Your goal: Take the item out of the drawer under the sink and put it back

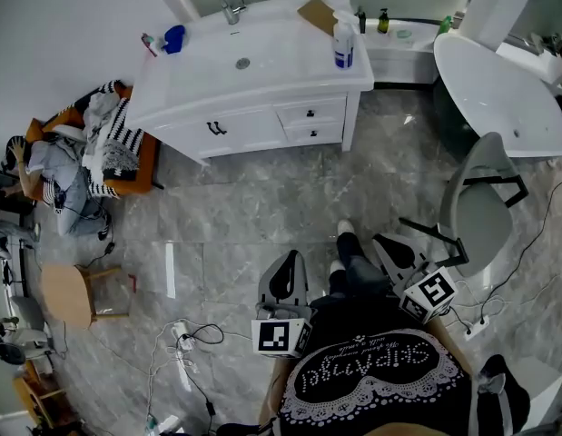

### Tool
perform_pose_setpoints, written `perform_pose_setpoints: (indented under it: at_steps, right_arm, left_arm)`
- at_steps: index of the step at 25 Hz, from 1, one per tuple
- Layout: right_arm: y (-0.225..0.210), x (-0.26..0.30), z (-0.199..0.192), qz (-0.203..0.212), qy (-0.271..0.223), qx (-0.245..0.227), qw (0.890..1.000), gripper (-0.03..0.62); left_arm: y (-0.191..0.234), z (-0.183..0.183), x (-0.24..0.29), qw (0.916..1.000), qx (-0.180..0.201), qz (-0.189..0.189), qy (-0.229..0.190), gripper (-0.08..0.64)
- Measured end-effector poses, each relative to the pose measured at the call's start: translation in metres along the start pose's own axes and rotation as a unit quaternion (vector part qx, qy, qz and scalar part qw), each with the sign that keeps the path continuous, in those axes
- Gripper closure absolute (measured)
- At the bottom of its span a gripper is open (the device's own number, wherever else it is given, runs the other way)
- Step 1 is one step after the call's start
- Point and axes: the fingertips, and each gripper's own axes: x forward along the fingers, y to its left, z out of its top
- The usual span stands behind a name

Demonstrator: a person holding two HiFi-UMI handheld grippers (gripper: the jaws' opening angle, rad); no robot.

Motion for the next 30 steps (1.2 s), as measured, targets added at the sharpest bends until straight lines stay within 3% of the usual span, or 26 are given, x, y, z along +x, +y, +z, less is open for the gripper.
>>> perform_pose_setpoints:
  at_steps: [10, 16, 20, 23, 30]
  right_arm:
    - [-0.047, 0.048, 0.026, 0.024, -0.001, -0.008, 1.0, 0.574]
    - [-0.088, 0.069, 0.048, 0.017, -0.009, -0.005, 1.0, 0.574]
    - [-0.109, 0.082, 0.057, 0.02, -0.006, -0.007, 1.0, 0.574]
    - [-0.121, 0.092, 0.061, 0.025, -0.004, -0.01, 1.0, 0.574]
    - [-0.137, 0.104, 0.072, 0.035, -0.007, -0.016, 0.999, 0.574]
  left_arm:
    - [0.007, 0.016, 0.066, 0.9998, 0.019, 0.003, 0.009, 0.557]
    - [0.01, 0.033, 0.111, 0.9997, 0.025, 0.003, 0.005, 0.557]
    - [0.012, 0.047, 0.135, 0.9998, 0.008, 0.009, -0.015, 0.557]
    - [0.018, 0.044, 0.146, 0.9997, 0.016, 0.017, 0.0, 0.557]
    - [0.024, 0.046, 0.157, 0.9989, 0.014, 0.042, -0.012, 0.557]
